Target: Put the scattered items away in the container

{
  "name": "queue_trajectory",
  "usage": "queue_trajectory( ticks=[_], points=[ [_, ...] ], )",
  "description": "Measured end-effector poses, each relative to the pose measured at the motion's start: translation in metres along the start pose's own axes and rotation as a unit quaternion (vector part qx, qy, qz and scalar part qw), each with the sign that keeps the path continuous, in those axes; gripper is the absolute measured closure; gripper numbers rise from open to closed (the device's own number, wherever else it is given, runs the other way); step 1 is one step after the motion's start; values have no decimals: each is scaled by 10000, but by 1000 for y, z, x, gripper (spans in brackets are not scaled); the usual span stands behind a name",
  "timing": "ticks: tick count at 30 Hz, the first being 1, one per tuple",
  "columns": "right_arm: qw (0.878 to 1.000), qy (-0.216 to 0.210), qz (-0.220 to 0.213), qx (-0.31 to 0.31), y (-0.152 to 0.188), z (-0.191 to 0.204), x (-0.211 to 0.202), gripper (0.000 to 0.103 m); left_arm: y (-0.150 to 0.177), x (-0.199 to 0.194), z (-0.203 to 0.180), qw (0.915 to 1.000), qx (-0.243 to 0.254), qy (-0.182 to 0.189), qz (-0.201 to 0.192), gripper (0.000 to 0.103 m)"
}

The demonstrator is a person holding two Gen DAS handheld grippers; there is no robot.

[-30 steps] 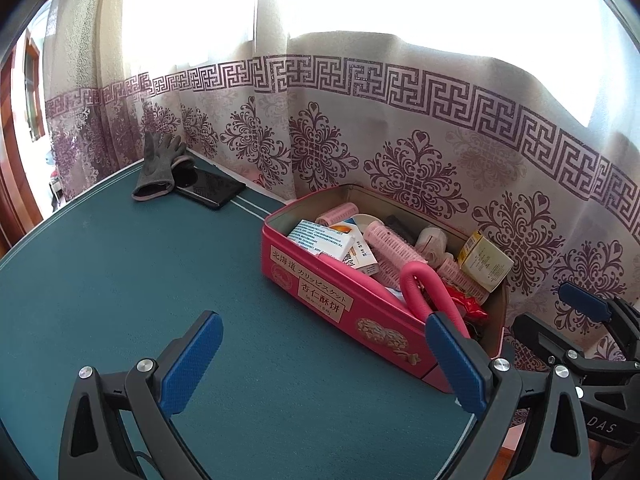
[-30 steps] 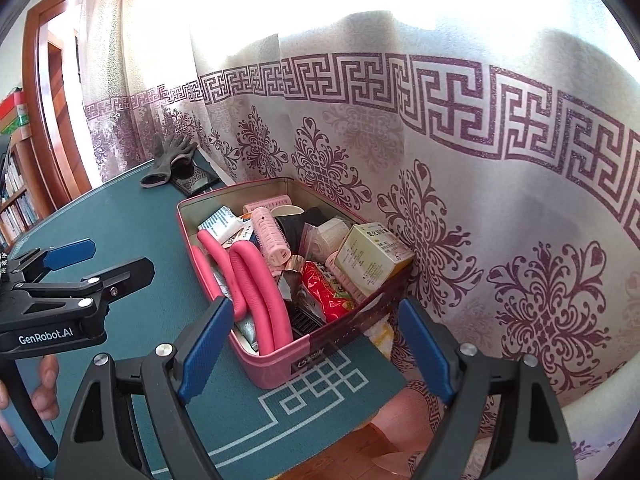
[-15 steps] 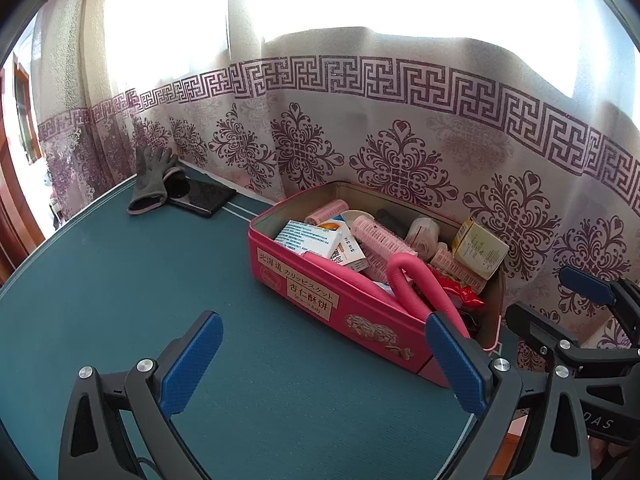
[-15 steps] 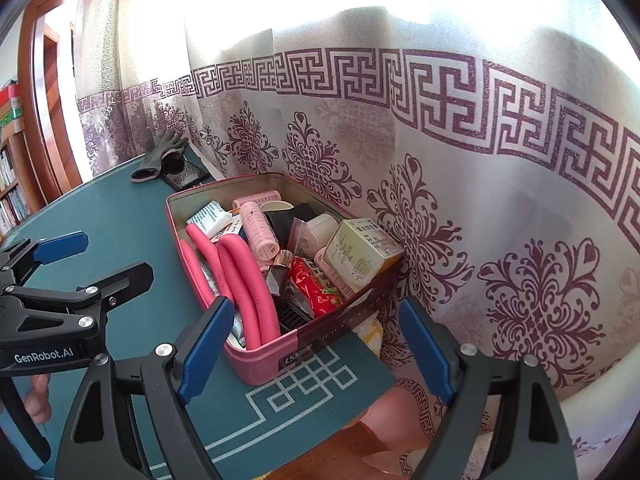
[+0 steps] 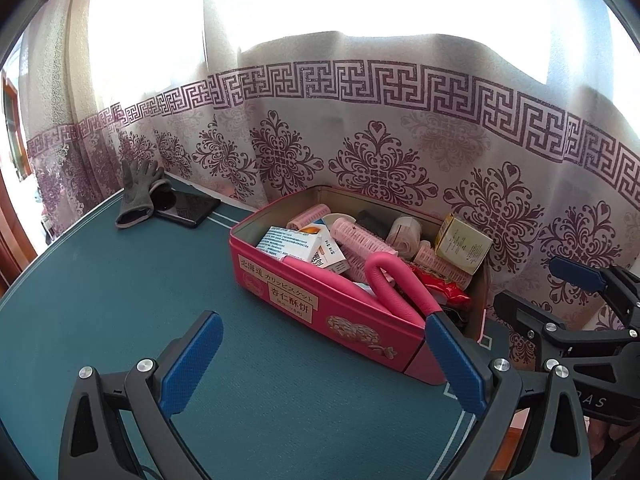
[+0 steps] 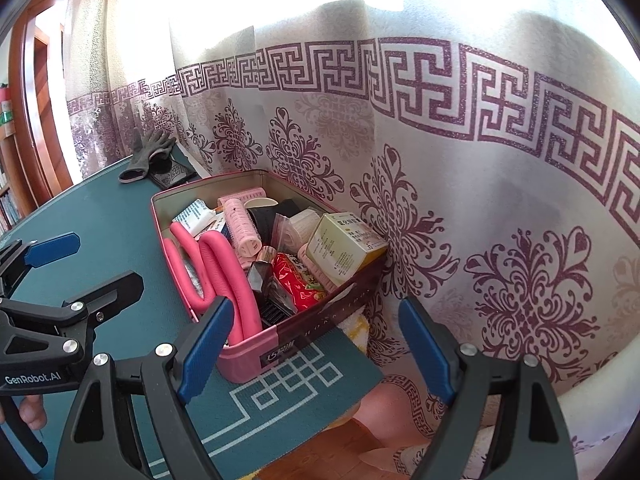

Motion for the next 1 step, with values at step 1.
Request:
queue_trajectory(
  ticks=[1],
  points=[
    [10000,7,1,14,0,-1,0,16,1,0,0,10000,31,-15,21,1]
  ],
)
Point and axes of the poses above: each gripper's, at about its wrist camera, not at the fingertips, and x roughly the way its jaws point, z to its left, y to its underside, the point moved 10 cm from there along x, roughly the way its jaws point, and after that the axes turned 5 degrees about -y, right-handed, at the moved point
